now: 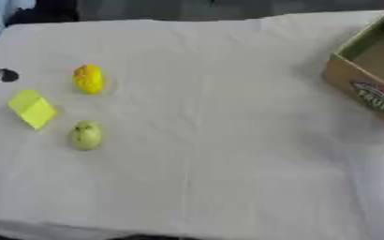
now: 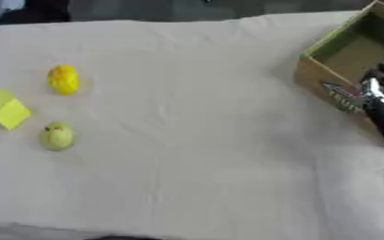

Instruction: Pick up the objects with one hand, pass them to the other hand, and then place them into the box on the other side of the table.

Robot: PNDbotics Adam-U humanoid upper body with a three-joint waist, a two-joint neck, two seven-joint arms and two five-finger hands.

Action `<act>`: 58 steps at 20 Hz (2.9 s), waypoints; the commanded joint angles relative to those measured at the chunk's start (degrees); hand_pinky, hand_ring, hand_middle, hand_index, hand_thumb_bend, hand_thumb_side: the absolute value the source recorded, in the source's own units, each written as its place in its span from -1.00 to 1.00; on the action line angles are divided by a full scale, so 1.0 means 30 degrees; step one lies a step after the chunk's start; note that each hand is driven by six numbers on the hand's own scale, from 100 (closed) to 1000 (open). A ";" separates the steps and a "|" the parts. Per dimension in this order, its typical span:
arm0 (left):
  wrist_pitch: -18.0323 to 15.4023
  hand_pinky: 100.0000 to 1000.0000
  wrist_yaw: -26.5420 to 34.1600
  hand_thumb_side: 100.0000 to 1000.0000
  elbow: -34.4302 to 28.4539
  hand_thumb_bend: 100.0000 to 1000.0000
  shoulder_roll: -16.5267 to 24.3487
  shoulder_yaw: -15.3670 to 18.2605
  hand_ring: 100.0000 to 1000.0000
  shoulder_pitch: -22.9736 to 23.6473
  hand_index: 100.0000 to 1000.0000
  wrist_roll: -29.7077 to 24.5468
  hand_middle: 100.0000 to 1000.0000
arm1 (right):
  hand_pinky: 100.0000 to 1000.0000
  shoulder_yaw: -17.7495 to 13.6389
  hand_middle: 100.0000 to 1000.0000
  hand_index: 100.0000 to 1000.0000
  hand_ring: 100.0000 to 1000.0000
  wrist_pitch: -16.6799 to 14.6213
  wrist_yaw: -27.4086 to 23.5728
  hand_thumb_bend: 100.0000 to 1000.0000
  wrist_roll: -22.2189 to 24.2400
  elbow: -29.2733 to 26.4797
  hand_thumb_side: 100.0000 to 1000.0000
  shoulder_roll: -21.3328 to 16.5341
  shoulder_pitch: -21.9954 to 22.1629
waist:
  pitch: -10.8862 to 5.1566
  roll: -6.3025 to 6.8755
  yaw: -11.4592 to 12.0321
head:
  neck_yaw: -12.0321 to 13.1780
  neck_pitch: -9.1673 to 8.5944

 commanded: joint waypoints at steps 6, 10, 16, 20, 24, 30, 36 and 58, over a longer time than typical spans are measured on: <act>-0.0336 0.61 0.1338 -0.29 0.0177 0.60 0.0645 0.0231 0.55 -0.0394 0.63 -0.1618 0.52 | 1.00 -0.0022 0.72 1.00 0.81 0.0116 0.0180 -1.00 -0.0054 -0.0312 -0.01 -0.0549 0.0043 | -0.0348 0.0064 0.0068 | 0.0265 -0.0058; -0.0611 0.64 0.1721 -0.38 0.0150 0.69 0.0867 -0.0076 0.56 -0.0360 0.61 -0.2698 0.53 | 1.00 -0.0037 0.72 1.00 0.81 0.0095 0.0197 -1.00 -0.0058 -0.0312 -0.01 -0.0598 0.0067 | -0.0364 0.0140 0.0079 | 0.0239 -0.0059; -0.0924 0.67 0.0876 -0.44 0.0060 0.76 0.1175 -0.0631 0.58 -0.0546 0.61 -0.4320 0.57 | 1.00 -0.0033 0.72 1.00 0.81 0.0115 0.0260 -1.00 -0.0040 -0.0312 -0.01 -0.0683 0.0145 | -0.0376 0.0261 0.0142 | 0.0071 -0.0069; -0.0882 0.68 -0.0155 -0.47 0.0198 0.77 0.1169 -0.0842 0.58 -0.0702 0.62 -0.5085 0.58 | 1.00 -0.0043 0.72 1.00 0.81 0.0089 0.0265 -1.00 -0.0045 -0.0312 -0.01 -0.0720 0.0157 | -0.0394 0.0301 0.0176 | 0.0031 -0.0015; -0.0709 0.70 -0.0931 -0.46 0.0387 0.76 0.1036 -0.0797 0.59 -0.0717 0.63 -0.5326 0.59 | 1.00 -0.0103 0.74 1.00 0.82 -0.0841 0.0272 -1.00 -0.0090 -0.0312 -0.03 -0.0815 -0.0114 | -0.0425 0.0292 0.0182 | 0.0215 0.0110; -0.0701 0.72 -0.1414 -0.45 0.0692 0.78 0.0977 -0.0972 0.60 -0.0839 0.66 -0.5582 0.61 | 1.00 -0.0073 0.88 1.00 0.94 -0.2288 -0.0344 -1.00 -0.0986 -0.0312 -0.01 -0.1907 0.0015 | -0.0539 0.0043 -0.0003 | 0.0500 0.0200; -0.0768 0.72 -0.2082 -0.44 0.1342 0.79 0.0746 -0.1184 0.60 -0.1327 0.64 -0.5903 0.61 | 1.00 0.0035 0.85 1.00 0.92 -0.3383 -0.0599 -1.00 -0.0987 -0.0312 -0.04 -0.2998 0.0477 | -0.0618 -0.0212 -0.0133 | 0.0673 0.0223; -0.1279 0.77 -0.5152 -0.53 0.6976 0.81 -0.2056 -0.1313 0.60 -0.3369 0.60 -0.6370 0.62 | 1.00 0.0308 0.80 1.00 0.87 -0.2607 -0.0160 -1.00 -0.0549 -0.0312 -0.04 -0.2576 0.0873 | -0.0634 -0.0147 -0.0150 | 0.1173 0.0478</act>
